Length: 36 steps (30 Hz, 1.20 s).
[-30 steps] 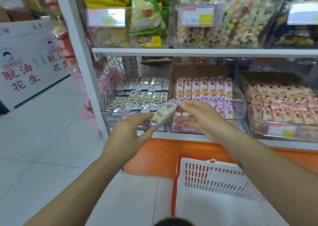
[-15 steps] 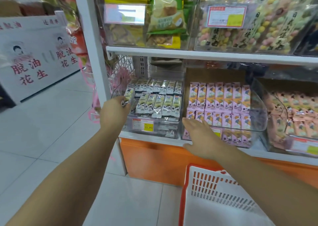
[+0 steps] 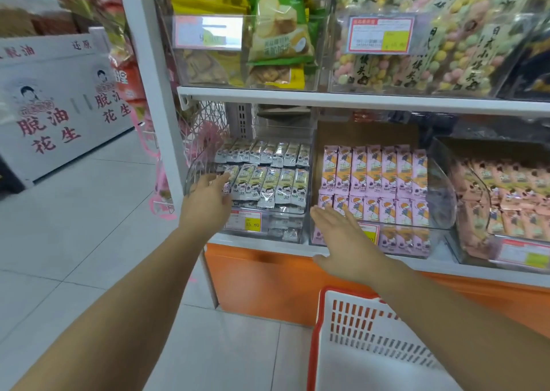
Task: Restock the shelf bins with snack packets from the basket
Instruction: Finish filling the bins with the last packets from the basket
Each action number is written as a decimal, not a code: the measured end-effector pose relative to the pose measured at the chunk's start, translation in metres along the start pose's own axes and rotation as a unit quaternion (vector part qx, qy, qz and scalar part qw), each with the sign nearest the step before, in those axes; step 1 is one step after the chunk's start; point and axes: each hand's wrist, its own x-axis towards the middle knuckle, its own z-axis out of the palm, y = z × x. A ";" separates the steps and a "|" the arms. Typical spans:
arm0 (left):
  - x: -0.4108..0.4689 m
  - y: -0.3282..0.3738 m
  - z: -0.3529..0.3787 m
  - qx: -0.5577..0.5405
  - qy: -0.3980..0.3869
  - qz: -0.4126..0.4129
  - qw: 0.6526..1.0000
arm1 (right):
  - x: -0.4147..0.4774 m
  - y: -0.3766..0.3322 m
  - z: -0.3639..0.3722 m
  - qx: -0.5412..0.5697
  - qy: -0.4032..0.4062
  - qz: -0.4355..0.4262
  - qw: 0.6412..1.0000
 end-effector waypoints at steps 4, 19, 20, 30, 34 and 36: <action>-0.049 0.030 0.010 -0.096 0.100 0.129 0.982 | -0.027 0.006 0.013 0.101 0.142 -0.059 0.983; -0.159 0.061 0.191 -0.049 -0.322 0.164 0.931 | -0.152 0.105 0.177 0.225 -0.269 0.193 0.917; -0.156 0.061 0.195 -0.052 -0.319 0.158 0.933 | -0.155 0.109 0.189 0.229 -0.283 0.200 0.909; -0.164 0.058 0.229 -0.128 -0.257 0.102 0.953 | -0.157 0.109 0.302 0.258 -0.386 0.217 0.859; -0.166 0.054 0.237 -0.147 -0.252 0.097 0.952 | -0.157 0.099 0.335 0.256 -0.386 0.241 0.853; -0.167 0.053 0.238 -0.157 -0.254 0.093 0.950 | -0.156 0.096 0.343 0.253 -0.374 0.250 0.857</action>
